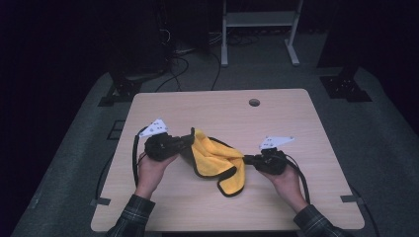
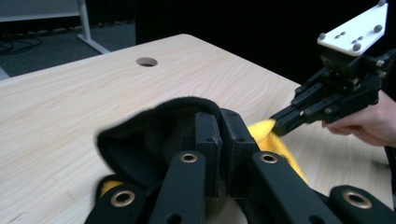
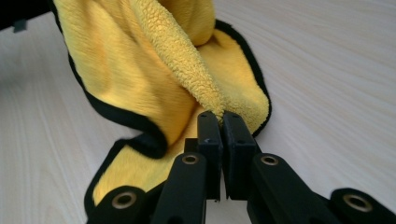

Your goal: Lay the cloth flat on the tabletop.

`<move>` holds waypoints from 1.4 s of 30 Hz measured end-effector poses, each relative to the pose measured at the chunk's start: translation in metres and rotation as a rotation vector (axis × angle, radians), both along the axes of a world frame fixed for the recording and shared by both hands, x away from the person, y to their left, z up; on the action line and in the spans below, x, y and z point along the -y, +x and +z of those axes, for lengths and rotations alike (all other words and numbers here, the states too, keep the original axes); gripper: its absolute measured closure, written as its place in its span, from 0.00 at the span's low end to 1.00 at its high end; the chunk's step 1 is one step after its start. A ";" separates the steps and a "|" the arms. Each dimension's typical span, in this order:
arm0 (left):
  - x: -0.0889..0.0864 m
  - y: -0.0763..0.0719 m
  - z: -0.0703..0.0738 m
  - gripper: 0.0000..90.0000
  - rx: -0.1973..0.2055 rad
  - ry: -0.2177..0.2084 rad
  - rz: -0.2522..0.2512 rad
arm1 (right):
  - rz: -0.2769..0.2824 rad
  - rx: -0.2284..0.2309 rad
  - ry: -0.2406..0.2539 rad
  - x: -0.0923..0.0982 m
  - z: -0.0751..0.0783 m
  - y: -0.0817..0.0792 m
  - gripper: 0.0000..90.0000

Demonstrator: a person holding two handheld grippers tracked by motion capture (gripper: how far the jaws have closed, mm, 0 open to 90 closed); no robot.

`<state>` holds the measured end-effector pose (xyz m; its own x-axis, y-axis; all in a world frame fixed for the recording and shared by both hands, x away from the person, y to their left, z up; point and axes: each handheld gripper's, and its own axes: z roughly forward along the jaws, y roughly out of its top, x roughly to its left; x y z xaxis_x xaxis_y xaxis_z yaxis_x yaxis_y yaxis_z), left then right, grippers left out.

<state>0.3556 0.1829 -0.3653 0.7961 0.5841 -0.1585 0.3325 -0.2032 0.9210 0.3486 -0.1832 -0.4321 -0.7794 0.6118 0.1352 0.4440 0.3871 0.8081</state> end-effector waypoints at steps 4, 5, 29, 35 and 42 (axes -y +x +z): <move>-0.011 0.003 -0.001 0.96 -0.007 -0.006 0.030 | -0.031 0.042 -0.037 0.012 0.010 0.002 0.96; -0.011 0.003 -0.001 0.96 -0.007 -0.006 0.030 | -0.031 0.042 -0.037 0.012 0.010 0.002 0.96; -0.042 0.028 -0.046 0.94 -0.128 0.074 0.192 | 0.109 0.034 -0.069 0.012 0.002 -0.021 0.71; -0.041 0.029 -0.047 0.81 -0.123 0.083 0.201 | 0.202 -0.008 -0.199 -0.011 -0.022 -0.031 0.70; -0.048 0.030 -0.045 0.54 -0.116 0.078 0.247 | 0.226 -0.017 -0.256 -0.021 -0.030 -0.034 0.71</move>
